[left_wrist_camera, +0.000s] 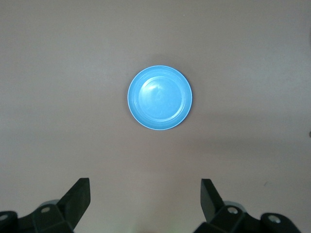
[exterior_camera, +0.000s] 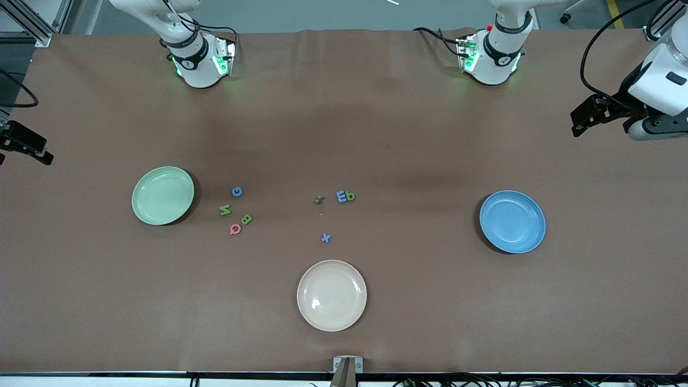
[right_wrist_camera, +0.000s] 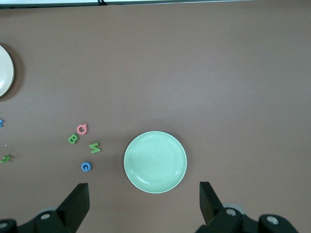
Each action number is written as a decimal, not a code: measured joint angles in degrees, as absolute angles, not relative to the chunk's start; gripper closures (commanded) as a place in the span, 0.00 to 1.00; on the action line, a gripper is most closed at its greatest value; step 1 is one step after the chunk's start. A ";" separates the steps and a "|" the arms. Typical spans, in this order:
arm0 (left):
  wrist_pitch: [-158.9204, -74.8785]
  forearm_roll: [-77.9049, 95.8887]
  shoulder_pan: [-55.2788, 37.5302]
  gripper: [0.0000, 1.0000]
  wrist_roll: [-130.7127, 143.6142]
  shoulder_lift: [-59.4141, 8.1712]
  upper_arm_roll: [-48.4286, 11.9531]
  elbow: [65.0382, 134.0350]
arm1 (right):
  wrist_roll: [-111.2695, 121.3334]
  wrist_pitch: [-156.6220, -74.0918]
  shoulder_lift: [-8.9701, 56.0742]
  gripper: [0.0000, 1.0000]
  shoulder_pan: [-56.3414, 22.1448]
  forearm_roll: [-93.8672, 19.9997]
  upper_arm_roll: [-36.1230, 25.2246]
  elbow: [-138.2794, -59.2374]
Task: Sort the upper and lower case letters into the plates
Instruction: 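Move the right gripper toward the letters while the left gripper moves out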
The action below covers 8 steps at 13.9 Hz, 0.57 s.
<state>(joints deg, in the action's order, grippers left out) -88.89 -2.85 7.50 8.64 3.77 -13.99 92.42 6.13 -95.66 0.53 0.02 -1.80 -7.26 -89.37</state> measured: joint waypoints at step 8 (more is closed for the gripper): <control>-88.74 -2.45 7.78 0.00 8.23 2.92 -13.28 91.37 | 6.15 -95.58 0.49 0.00 -0.83 -1.80 -7.06 -89.37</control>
